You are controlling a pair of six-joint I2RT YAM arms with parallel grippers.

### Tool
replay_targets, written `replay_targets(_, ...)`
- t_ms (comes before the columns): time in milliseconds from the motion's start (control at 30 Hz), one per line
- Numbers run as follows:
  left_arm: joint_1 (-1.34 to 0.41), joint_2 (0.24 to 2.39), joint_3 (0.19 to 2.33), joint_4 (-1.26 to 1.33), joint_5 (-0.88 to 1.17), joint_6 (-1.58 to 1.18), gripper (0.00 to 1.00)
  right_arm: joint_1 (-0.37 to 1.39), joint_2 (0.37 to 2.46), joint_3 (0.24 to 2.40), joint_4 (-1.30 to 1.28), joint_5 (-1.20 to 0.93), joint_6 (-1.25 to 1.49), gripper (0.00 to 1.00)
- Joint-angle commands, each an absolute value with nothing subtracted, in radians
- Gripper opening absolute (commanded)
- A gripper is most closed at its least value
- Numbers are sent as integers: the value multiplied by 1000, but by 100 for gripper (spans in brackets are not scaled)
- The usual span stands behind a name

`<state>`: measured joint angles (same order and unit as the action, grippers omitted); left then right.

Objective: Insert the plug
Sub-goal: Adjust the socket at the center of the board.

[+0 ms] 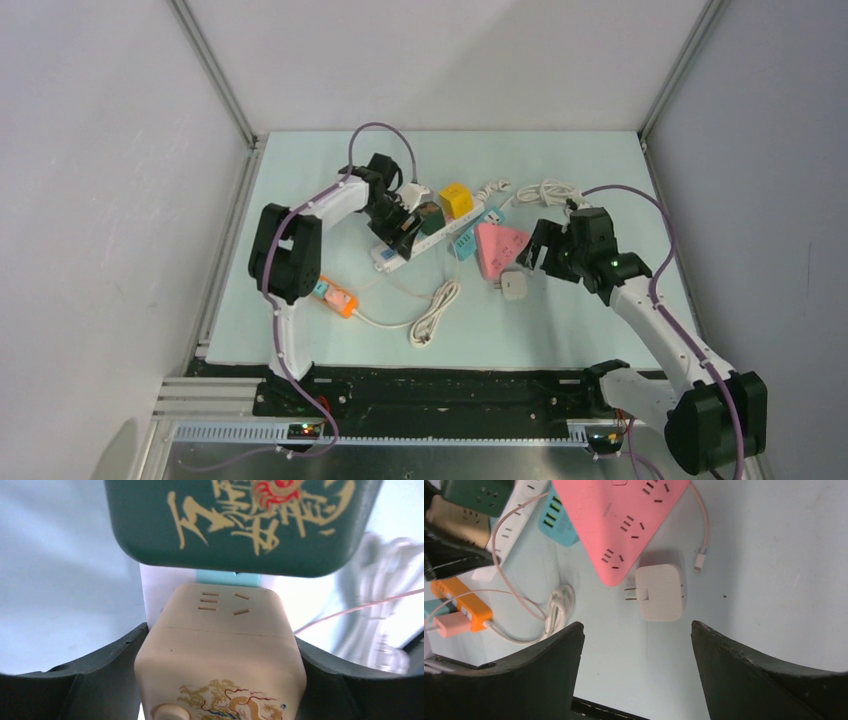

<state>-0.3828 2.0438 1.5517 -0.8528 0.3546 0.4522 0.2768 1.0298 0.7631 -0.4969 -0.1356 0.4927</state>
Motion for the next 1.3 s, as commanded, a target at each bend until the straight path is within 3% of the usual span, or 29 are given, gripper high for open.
replay_targets(0,-409,1999,1485,-905,701,315,30,273,1075,795,-509,-97,460,82)
replay_targets(233,-393,1971,1447,-904,776,300,34,348,1201,795,-497,-4,435,82)
replay_targets(633,-245,2060,1444,-905,1075,293,49,441,1358,796,-450,174,457,81)
replay_targets(667,-243,2069,1446,-904,1086,291,53,446,1368,795,-448,178,461,81)
replay_targets(733,-238,2093,1448,-906,1100,298,72,456,1383,795,-445,184,464,81)
replay_targets(767,-234,2106,1449,-905,1110,299,93,457,1387,795,-446,186,465,81)
replay_targets(833,-229,2123,1456,-905,1125,303,99,460,1399,796,-444,187,469,81)
replay_targets(1267,-129,2105,1490,-905,1064,251,100,472,1392,816,-476,222,462,82)
